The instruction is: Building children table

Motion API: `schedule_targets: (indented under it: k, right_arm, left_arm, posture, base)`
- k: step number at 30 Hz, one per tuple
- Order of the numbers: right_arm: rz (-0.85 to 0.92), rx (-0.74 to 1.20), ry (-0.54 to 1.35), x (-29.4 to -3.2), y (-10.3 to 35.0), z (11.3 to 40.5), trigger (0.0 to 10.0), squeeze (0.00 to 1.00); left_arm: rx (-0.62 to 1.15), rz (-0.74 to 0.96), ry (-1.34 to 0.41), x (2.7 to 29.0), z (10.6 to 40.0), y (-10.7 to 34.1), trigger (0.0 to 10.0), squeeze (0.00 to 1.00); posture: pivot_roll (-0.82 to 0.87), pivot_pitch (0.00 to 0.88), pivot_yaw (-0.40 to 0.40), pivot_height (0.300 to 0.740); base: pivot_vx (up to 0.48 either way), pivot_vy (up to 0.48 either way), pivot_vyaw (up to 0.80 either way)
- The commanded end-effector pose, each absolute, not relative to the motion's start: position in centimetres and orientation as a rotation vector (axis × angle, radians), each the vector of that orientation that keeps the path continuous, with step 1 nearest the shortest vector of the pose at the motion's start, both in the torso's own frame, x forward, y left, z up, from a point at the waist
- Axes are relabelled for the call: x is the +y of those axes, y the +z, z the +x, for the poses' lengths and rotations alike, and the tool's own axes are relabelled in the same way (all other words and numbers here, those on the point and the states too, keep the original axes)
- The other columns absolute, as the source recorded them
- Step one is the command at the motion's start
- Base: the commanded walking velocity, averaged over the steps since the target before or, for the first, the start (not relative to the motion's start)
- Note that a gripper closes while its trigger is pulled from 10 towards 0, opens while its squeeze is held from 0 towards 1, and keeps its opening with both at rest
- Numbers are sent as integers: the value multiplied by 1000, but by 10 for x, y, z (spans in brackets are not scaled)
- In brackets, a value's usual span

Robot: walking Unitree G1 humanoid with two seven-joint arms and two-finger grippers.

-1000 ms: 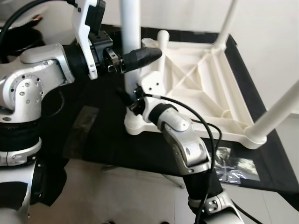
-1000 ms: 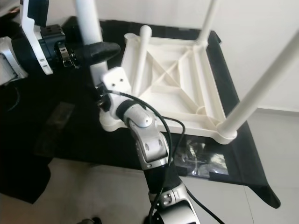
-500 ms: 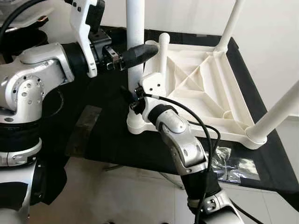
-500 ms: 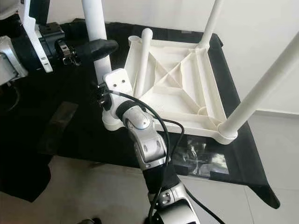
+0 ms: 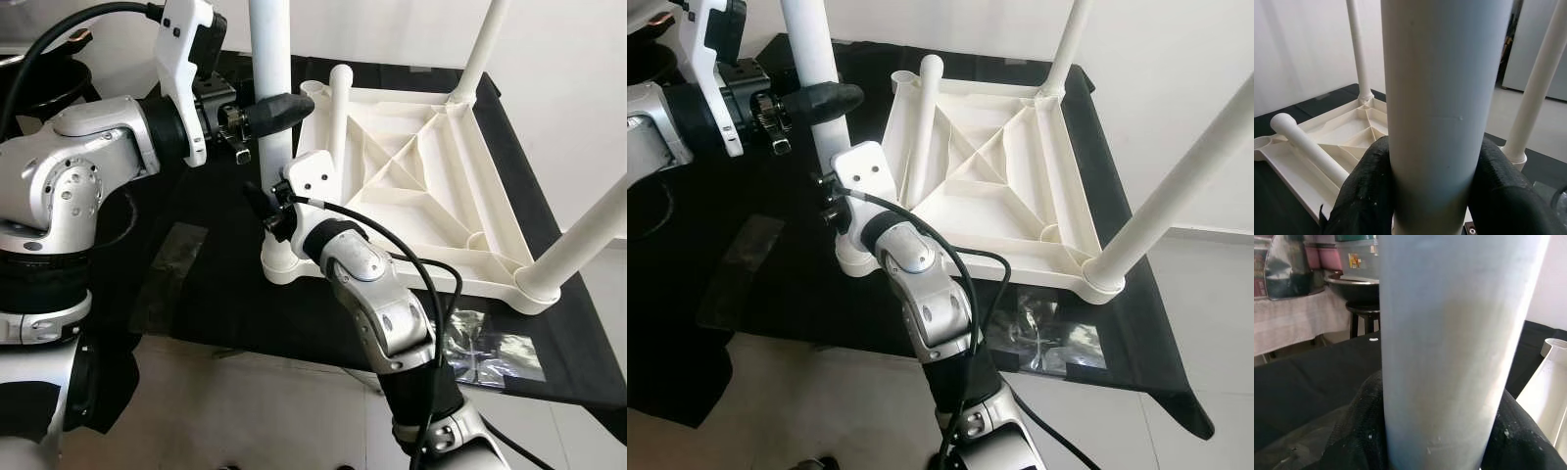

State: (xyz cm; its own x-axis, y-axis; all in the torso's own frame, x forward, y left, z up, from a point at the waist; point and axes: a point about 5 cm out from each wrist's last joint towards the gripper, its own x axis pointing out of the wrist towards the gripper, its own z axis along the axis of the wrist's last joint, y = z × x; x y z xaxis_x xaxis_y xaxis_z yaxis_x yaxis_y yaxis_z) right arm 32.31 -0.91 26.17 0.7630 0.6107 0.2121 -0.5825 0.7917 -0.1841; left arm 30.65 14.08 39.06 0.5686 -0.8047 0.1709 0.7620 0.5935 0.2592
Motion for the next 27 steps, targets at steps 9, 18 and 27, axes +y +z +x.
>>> schedule_targets:
  k: [9,18,27]
  right_arm:
    - [-67,-314,1135,-13,276,331,10000,1000]
    - [-165,-207,1542,-34,280,347,10000,0]
    - [-215,-77,1639,-35,263,357,2706,0]
  left_arm:
    - [-263,173,-927,141,307,391,0,0]
    - [-259,175,-938,140,305,391,0,0]
    - [-253,177,-960,137,302,392,0,0]
  posture:
    - [21,224,-43,740]
    - [60,240,-40,740]
    - [80,246,-41,740]
  base:
    - [0,0,0]
    - [0,0,0]
    - [0,0,0]
